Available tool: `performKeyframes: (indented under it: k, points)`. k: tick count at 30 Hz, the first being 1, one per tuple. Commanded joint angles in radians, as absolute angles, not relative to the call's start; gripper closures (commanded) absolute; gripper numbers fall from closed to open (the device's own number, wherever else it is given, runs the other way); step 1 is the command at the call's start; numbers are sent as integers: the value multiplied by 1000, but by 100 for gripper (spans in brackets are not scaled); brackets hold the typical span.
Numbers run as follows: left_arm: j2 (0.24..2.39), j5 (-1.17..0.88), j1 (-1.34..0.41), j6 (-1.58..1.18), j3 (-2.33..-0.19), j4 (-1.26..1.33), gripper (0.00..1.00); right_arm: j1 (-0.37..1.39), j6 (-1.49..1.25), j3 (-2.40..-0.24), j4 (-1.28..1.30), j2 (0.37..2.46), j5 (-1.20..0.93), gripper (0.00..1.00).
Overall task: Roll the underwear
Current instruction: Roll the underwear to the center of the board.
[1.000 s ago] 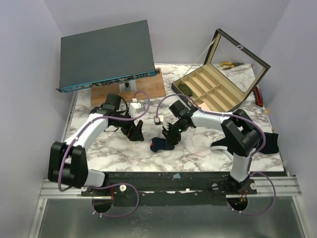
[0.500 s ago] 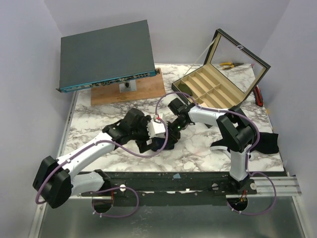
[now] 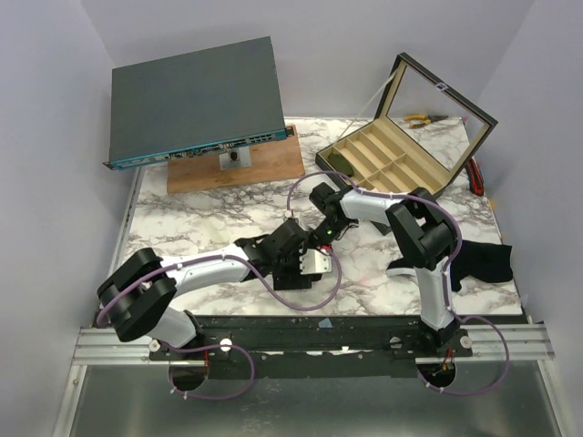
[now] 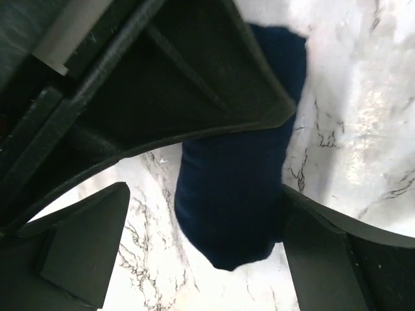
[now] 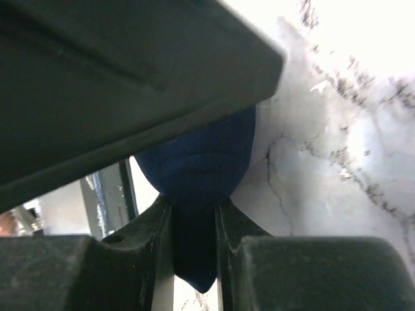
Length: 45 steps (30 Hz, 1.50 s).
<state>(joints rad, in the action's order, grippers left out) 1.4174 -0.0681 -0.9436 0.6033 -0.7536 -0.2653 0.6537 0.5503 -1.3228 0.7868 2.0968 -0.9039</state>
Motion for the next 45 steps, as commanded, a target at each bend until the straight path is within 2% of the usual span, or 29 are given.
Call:
performKeyframes:
  k: [1, 13, 32, 34, 41, 45]
  points:
    - [1479, -8, -963, 648, -786, -236, 1, 664, 637, -1243, 851, 2227, -617, 100]
    - [1587, -9, -1006, 646, -831, -238, 1, 660, 624, -1227, 824, 2230, -616, 99]
    - [1702, 53, -1175, 715, -864, -261, 2, 632, 577, -1243, 798, 2223, -601, 99]
    - [1703, 29, -1177, 707, -873, -273, 5, 631, 580, -1238, 792, 2220, -600, 99]
    - [1733, 0, -1181, 692, -914, -329, 29, 626, 586, -1224, 790, 2208, -589, 99]
    - [1750, -42, -1180, 678, -935, -353, 35, 609, 596, -1217, 799, 2187, -589, 99]
